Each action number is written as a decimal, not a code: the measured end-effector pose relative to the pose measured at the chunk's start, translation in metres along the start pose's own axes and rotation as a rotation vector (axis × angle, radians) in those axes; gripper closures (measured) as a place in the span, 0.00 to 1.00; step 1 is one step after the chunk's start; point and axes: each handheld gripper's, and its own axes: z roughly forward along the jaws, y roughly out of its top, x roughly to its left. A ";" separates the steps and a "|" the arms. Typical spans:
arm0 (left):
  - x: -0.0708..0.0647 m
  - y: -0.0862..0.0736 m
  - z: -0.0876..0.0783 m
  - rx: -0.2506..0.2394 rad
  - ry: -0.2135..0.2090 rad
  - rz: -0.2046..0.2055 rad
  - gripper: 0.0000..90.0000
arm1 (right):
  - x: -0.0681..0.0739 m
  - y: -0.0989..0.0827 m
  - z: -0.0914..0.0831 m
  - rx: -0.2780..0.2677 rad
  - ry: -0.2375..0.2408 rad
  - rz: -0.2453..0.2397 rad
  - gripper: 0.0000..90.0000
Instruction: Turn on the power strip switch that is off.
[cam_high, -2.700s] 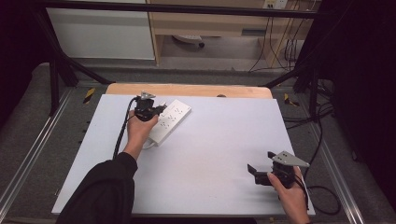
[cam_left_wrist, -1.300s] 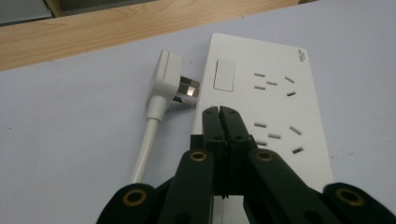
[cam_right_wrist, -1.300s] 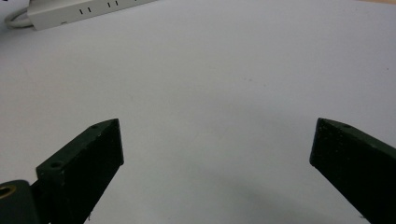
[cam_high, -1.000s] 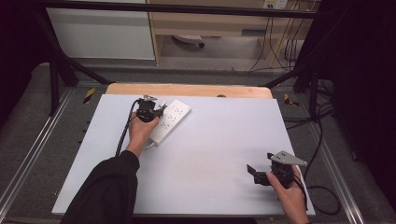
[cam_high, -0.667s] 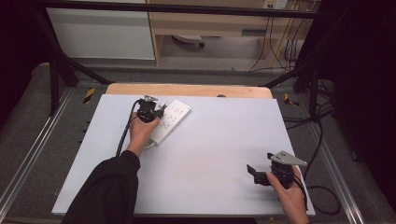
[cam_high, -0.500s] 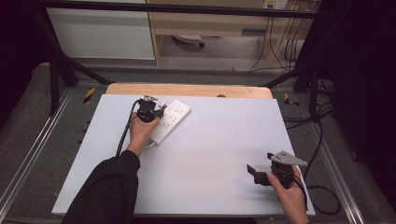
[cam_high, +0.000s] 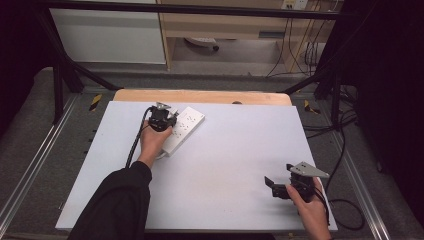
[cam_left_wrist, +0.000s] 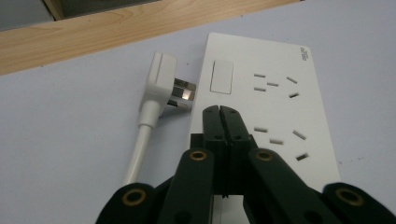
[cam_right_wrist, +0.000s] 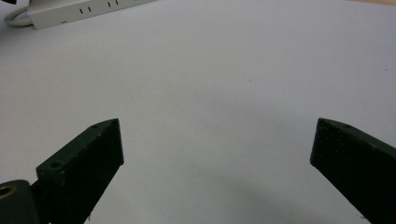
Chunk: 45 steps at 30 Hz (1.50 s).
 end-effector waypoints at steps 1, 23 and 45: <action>0.000 0.000 0.000 0.000 -0.001 0.001 1.00 | 0.000 0.000 0.000 0.000 0.000 0.000 0.03; 0.002 -0.001 0.000 0.010 -0.004 -0.009 1.00 | 0.000 -0.001 0.000 0.005 -0.002 0.005 0.03; 0.005 -0.002 0.001 0.003 -0.030 -0.041 1.00 | -0.001 0.000 -0.001 0.001 -0.001 0.011 0.03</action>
